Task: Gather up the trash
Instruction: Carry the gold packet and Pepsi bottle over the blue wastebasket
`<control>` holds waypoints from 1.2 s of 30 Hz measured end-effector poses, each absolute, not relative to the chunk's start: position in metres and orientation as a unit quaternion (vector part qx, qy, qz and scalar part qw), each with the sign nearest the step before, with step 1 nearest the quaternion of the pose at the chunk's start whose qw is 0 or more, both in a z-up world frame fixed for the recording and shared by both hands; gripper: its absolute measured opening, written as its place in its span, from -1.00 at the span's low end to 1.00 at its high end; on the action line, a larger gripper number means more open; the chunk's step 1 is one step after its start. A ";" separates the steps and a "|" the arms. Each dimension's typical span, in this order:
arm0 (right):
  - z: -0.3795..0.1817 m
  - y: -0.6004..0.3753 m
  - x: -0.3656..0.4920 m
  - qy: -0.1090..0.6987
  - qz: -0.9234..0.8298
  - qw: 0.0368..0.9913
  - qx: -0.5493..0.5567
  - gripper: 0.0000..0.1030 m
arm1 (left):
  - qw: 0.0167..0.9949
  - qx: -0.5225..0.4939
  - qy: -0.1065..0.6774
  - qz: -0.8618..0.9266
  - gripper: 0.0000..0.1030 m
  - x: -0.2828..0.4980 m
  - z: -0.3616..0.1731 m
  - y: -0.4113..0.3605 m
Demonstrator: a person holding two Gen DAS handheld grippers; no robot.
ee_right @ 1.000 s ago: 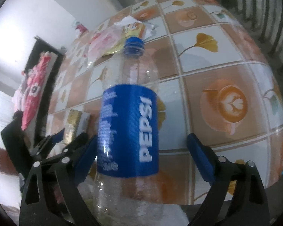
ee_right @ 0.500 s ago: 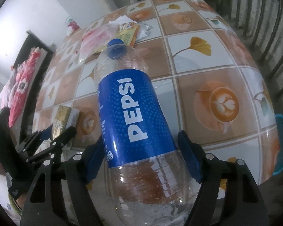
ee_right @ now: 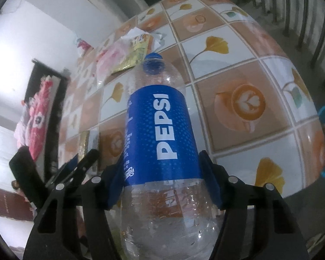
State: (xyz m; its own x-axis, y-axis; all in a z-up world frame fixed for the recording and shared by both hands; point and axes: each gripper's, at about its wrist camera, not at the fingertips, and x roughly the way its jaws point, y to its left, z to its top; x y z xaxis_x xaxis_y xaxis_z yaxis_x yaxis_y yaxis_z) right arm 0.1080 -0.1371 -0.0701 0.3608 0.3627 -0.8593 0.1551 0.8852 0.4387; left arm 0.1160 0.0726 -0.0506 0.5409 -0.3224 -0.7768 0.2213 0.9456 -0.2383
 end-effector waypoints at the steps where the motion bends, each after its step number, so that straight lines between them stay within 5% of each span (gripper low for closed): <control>1: -0.070 -0.139 0.106 0.561 0.068 0.791 0.235 0.14 | 0.878 -0.059 0.450 -0.154 -0.01 0.114 -0.049 0.074; 21: -0.035 -0.201 0.065 0.455 0.151 0.812 0.333 0.10 | 0.897 -0.060 0.399 -0.182 -0.02 0.091 0.013 0.042; 36: 0.008 -0.406 -0.120 0.306 -0.123 0.852 0.406 0.10 | 0.787 0.007 0.433 -0.440 -0.01 0.097 0.048 -0.173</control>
